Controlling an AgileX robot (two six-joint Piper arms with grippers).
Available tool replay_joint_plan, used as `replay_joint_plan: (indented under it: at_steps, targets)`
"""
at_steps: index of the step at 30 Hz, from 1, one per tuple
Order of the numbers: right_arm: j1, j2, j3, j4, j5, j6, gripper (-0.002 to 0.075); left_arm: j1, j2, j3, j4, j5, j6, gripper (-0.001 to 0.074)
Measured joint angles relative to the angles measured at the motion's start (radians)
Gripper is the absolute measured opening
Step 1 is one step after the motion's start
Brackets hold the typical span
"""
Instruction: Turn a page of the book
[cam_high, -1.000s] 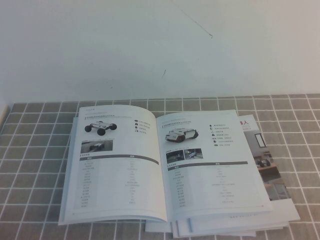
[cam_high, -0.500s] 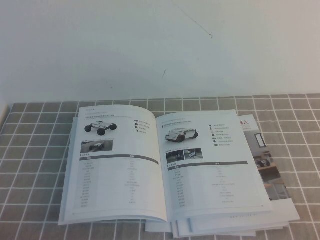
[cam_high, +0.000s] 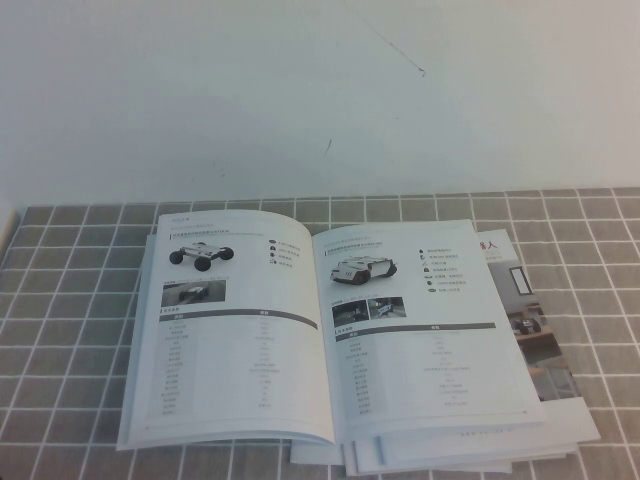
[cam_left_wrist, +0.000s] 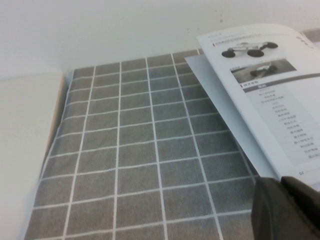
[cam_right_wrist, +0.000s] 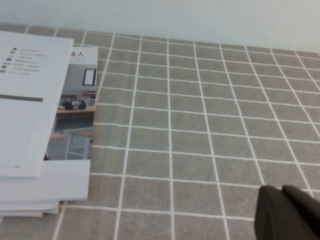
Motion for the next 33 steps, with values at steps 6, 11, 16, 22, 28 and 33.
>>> replay_joint_plan:
  at_steps: [6,11,16,22,28,33]
  targets:
    - [0.0,0.0,0.0,0.0,-0.011,-0.005,-0.0003,0.0,0.0,0.002,0.002,-0.129,0.002,-0.0004]
    - [0.0,0.0,0.005,0.0,-0.065,-0.007,-0.0003,0.0,0.0,0.002,0.002,-0.233,0.002,-0.0004]
    - [0.0,0.0,0.005,0.0,-0.234,-0.009,-0.0003,0.0,0.0,0.002,0.002,-0.382,-0.004,-0.0004]
    - [0.0,0.0,0.005,0.0,-0.522,-0.048,-0.0003,0.0,0.0,0.002,0.0,-0.638,-0.004,-0.0004]
    - [0.0,0.0,0.005,0.021,-0.747,-0.032,-0.0003,0.0,0.0,0.002,-0.006,-0.884,-0.008,-0.0004]
    - [0.0,0.0,0.005,0.036,-0.849,-0.032,-0.0003,0.0,0.0,0.002,-0.014,-1.092,-0.049,-0.0004]
